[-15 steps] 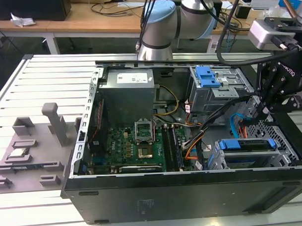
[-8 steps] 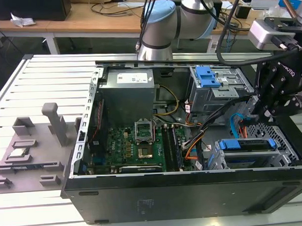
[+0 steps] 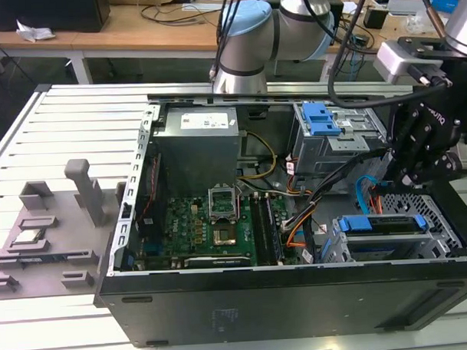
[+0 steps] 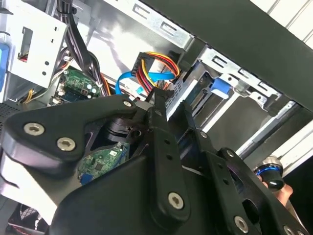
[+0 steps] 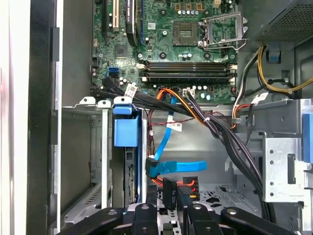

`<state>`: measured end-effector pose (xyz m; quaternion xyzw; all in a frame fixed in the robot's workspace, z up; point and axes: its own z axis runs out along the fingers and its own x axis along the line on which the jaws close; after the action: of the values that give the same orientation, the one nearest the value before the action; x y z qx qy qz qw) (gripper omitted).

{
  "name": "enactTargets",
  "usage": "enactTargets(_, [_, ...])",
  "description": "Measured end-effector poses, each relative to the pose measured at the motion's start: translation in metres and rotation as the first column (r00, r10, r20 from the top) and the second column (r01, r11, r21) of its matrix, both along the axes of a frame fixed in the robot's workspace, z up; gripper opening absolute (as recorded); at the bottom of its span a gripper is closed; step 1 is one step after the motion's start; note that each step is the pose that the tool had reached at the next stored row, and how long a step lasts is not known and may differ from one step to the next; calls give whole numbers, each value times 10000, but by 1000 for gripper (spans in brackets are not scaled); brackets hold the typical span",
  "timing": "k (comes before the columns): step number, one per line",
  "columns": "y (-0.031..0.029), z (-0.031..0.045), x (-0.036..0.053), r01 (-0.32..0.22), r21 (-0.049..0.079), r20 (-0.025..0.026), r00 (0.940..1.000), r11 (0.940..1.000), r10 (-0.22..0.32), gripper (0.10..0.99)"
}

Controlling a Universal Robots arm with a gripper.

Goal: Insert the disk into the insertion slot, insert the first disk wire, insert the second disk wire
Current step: 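Insert the first disk wire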

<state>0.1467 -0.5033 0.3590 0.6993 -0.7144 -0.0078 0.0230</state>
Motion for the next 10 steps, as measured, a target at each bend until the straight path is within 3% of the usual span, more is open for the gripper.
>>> enactTargets(4, [2,-56,-18,-2,-82,0,10000,10000,2,302])
enactTargets(10, [1,-58,-19,0,-81,0,10000,10000,0,286])
